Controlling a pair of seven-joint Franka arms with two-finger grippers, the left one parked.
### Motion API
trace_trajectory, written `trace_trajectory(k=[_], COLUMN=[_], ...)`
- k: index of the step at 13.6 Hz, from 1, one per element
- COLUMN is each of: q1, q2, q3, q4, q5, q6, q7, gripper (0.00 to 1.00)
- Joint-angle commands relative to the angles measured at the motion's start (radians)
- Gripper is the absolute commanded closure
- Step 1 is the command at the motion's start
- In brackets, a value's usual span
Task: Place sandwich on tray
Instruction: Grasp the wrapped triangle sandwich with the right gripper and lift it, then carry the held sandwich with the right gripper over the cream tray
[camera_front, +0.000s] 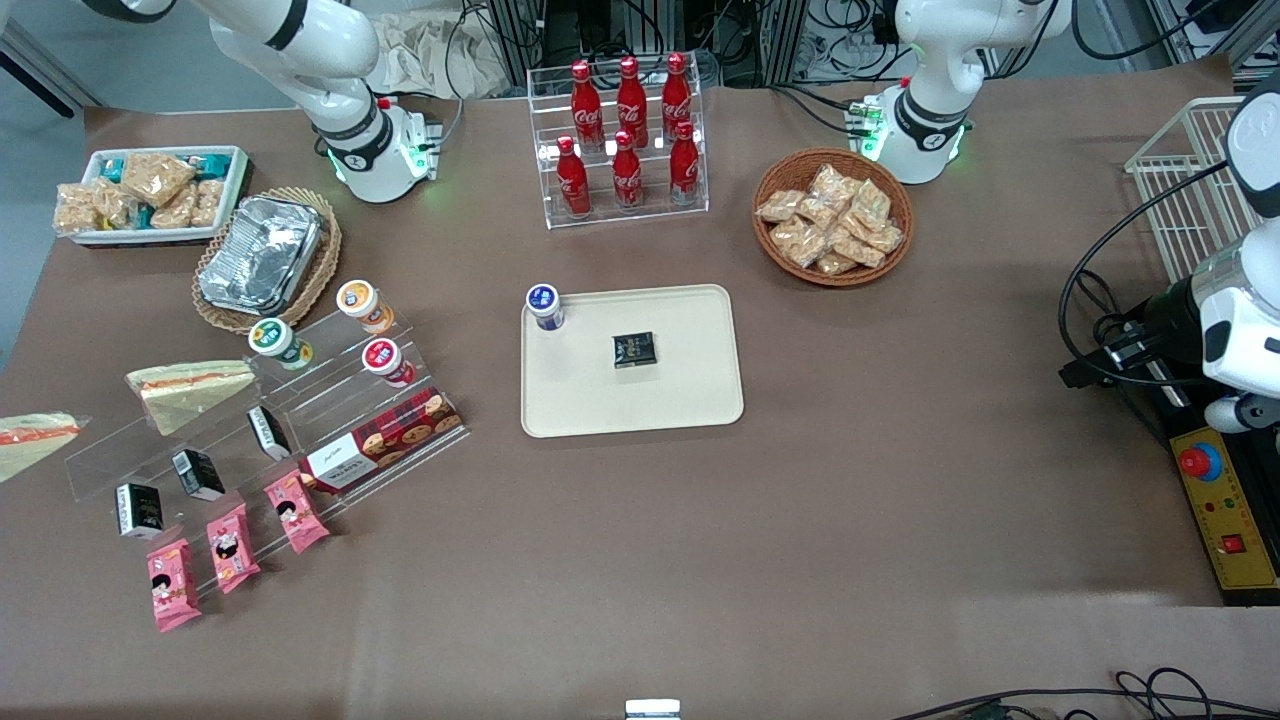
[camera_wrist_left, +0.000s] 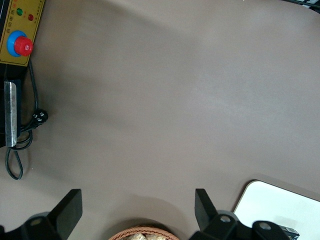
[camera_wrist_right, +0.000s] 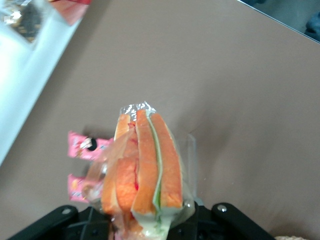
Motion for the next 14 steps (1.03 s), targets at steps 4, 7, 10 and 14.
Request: trace_trajectory(k=[4, 7, 10, 14], q1=[0.162, 0.265, 0.399, 0.614], q2=[-0.128, -0.157, -0.177, -0.17], q3=[0.002, 0.004, 0.004, 0.004], q4=[-0.008, -0.008, -0.008, -0.01], q5=[0.006, 0.006, -0.051, -0.159], q6=[-0.104, -0.146, -0.175, -0.181], q7=[-0.008, -0.016, -0.01, -0.007], gripper=[0.87, 0.91, 0.91, 1.0])
